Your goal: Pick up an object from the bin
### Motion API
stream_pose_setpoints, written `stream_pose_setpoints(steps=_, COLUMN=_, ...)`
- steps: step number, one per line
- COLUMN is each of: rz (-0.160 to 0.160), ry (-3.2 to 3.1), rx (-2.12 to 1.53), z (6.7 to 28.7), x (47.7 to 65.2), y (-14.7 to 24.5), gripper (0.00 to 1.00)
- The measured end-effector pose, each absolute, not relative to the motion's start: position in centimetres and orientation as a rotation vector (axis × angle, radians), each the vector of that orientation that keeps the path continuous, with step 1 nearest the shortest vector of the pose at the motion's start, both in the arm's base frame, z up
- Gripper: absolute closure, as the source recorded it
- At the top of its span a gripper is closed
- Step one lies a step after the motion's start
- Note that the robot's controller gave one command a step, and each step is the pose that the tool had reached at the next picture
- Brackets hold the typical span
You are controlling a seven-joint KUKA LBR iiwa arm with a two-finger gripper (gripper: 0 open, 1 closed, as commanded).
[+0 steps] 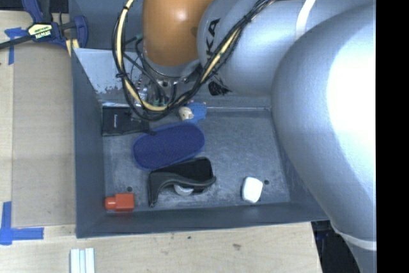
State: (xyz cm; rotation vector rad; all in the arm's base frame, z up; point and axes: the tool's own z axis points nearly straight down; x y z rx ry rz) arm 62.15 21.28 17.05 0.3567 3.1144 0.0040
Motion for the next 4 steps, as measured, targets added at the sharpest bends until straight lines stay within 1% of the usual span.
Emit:
stream_pose_setpoints(steps=1, rz=0.003, ry=3.117, rx=0.358, z=16.9, x=62.1, y=21.3, gripper=0.00)
stream_pose_setpoints(steps=2, rz=0.003, ry=3.084, rx=0.600, z=6.8, x=61.8, y=18.8, gripper=0.00)
stream_pose_setpoints(steps=3, rz=0.008, ry=3.037, rx=0.800, z=7.2, x=62.2, y=15.7, gripper=0.00)
stream_pose_setpoints(steps=4, rz=0.007, ry=3.033, rx=0.800, z=7.4, x=62.3, y=15.7, gripper=1.00)
